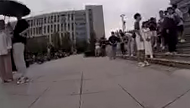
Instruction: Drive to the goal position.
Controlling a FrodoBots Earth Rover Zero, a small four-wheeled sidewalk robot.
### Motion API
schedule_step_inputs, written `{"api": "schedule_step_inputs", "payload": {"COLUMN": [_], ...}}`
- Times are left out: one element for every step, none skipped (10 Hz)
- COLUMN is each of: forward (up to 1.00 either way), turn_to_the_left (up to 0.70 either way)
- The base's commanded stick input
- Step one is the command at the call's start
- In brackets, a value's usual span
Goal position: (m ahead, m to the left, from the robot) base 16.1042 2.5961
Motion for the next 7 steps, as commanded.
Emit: {"api": "schedule_step_inputs", "payload": {"forward": [0.7, 0.7, 0.7, 0.7, 0.7, 0.7, 0.7], "turn_to_the_left": [0.14, 0.14, 0.14, 0.14, 0.14, 0.14, 0.14]}}
